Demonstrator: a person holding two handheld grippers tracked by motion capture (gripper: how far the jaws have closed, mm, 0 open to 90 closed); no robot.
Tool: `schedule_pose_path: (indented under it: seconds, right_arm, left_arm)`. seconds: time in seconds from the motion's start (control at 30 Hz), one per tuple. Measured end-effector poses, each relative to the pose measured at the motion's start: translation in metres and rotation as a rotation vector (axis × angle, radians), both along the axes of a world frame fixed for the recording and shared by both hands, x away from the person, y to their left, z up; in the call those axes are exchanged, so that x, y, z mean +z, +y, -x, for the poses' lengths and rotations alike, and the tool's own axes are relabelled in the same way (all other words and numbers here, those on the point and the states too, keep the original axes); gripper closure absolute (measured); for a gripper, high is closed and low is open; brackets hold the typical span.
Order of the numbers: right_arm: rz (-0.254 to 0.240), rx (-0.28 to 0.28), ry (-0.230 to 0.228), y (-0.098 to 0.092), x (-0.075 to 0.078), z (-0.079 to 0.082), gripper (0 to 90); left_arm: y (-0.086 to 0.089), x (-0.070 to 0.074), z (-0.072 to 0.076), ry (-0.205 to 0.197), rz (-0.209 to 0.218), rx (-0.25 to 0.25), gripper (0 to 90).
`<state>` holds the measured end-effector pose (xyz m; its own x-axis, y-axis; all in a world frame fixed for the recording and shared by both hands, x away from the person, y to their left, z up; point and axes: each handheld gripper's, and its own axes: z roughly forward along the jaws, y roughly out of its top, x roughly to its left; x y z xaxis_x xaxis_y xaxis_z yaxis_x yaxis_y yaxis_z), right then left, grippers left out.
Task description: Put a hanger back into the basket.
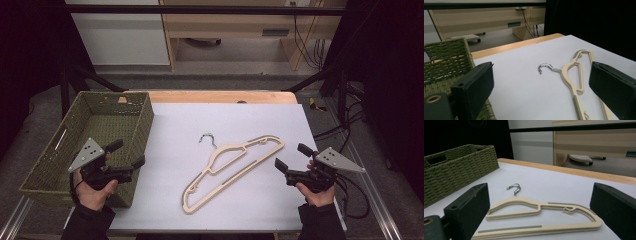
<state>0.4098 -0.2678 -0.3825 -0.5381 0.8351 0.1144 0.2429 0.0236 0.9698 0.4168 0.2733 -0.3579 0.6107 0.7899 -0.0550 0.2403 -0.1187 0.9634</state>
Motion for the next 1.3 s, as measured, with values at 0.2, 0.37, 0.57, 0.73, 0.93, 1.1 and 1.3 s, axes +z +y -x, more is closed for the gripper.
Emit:
schedule_pose_path:
  seconds: [0.2,0.37,0.57,0.73,0.93,1.1,1.3]
  right_arm:
    - [0.008,0.005,-0.004,0.003,0.002,0.001,3.1]
    - [0.022,0.012,-0.013,0.005,0.005,0.002,3.1]
    - [0.019,0.02,-0.004,0.009,0.007,0.003,3.3]
    - [0.022,0.023,0.002,0.01,0.006,0.002,3.4]
    - [0.027,0.034,0.006,0.012,0.005,0.001,3.7]
    - [0.04,0.041,0.013,0.013,0.004,0.0,3.7]
    - [0.045,0.043,0.02,0.015,0.002,0.0,3.7]
  left_arm:
    - [-0.02,0.001,-0.002,0.01,-0.01,-0.033,6.4]
    - [-0.038,0.002,-0.004,0.03,-0.035,-0.063,6.9]
    - [-0.06,-0.006,-0.009,0.069,-0.08,-0.099,8.2]
    - [-0.082,-0.02,-0.021,0.138,-0.143,-0.126,11.3]
    - [-0.115,-0.038,-0.032,0.207,-0.21,-0.154,15.9]
    - [-0.137,-0.055,-0.04,0.251,-0.268,-0.174,20.3]
    - [-0.154,-0.08,-0.047,0.327,-0.333,-0.197,29.7]
